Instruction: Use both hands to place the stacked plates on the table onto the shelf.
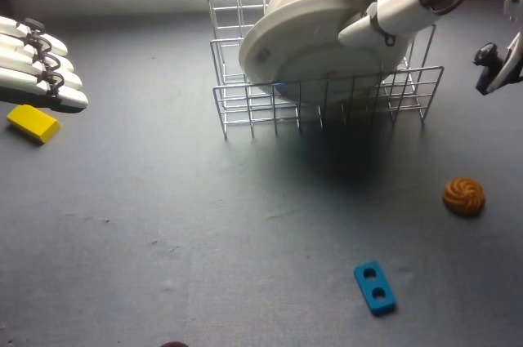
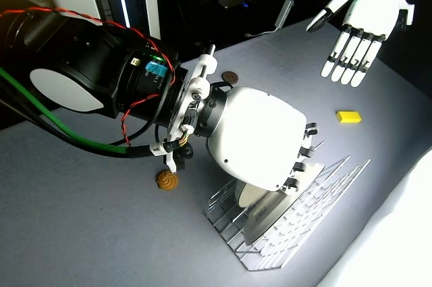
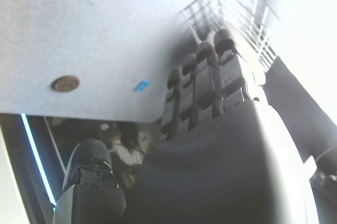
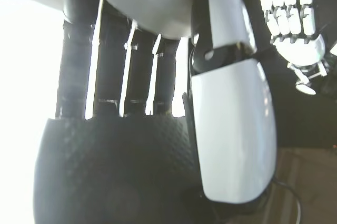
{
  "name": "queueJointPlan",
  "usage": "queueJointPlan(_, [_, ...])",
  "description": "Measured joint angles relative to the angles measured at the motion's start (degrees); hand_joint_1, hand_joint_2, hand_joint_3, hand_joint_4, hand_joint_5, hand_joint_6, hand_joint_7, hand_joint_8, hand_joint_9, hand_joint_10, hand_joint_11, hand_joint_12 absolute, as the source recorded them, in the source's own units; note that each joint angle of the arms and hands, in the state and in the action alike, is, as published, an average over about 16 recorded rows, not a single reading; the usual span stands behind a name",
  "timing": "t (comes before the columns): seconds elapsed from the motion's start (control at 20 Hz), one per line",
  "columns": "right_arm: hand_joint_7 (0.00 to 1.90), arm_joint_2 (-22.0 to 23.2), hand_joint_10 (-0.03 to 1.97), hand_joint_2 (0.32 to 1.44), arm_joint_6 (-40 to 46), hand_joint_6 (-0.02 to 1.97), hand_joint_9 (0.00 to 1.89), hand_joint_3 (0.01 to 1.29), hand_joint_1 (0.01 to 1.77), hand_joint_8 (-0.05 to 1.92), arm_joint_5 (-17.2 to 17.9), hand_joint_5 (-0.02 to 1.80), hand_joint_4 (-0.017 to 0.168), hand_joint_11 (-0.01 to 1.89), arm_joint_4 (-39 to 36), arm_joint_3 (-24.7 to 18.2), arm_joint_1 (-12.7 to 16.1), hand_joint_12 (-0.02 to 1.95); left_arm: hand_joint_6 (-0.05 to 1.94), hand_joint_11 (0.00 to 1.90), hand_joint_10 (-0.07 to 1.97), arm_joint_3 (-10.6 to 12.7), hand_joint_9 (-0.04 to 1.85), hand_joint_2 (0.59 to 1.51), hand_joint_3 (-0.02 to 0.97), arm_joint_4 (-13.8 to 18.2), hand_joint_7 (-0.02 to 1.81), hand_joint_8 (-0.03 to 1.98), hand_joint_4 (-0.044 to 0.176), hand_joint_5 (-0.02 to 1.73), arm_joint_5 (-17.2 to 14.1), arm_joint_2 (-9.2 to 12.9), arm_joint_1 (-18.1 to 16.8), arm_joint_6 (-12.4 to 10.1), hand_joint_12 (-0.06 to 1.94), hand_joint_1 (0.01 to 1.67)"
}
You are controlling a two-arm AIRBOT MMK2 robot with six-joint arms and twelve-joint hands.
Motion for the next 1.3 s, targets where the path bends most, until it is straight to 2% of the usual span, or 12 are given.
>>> queueJointPlan(0.25, [1.04,-0.6,0.66,1.02,-1.1,0.81,1.04,0.01,1.21,0.63,0.7,0.88,-0.013,0.75,0.0,0.3,-0.7,1.26,0.02,0.02,0.02,0.0,0.12,1.136,0.012,0.0,0.13,0.01,0.005,0.1,0.0,-0.1,0.0,0.0,0.19,0.02])
queueJointPlan(0.45, [1.03,-0.9,0.55,1.03,-1.6,0.63,1.0,0.01,1.19,0.4,1.0,0.86,-0.011,0.66,0.0,0.3,-1.0,1.25,0.02,0.02,0.02,0.0,0.12,1.136,0.012,0.1,0.13,0.01,0.005,0.1,0.0,-0.2,0.0,0.0,0.2,0.02])
queueJointPlan(0.75, [1.02,-0.4,0.22,1.04,-1.9,0.34,0.98,0.01,1.17,0.06,1.1,0.85,-0.006,0.54,0.0,0.0,-0.5,1.2,0.02,0.02,0.02,-0.2,0.12,1.136,0.012,0.1,0.13,0.01,0.005,0.1,0.0,-0.3,-0.1,0.0,0.2,0.02])
queueJointPlan(1.05, [0.99,1.7,0.12,1.05,-4.5,0.06,0.96,0.01,1.15,0.02,1.1,0.85,-0.002,0.47,0.0,-2.0,1.9,1.19,0.02,0.02,0.02,-0.6,0.11,1.137,0.012,-0.4,0.12,0.01,0.005,0.1,-0.2,-0.3,-0.1,0.3,0.18,0.02])
queueJointPlan(1.3, [0.96,5.1,0.09,1.05,-9.5,0.04,0.95,0.01,1.13,0.01,1.2,0.85,-0.002,0.45,0.0,-6.0,4.0,1.2,0.02,0.02,0.02,-1.5,0.11,1.138,0.011,-1.5,0.12,0.01,0.004,0.1,-0.5,-0.3,-0.1,1.5,0.18,0.02])
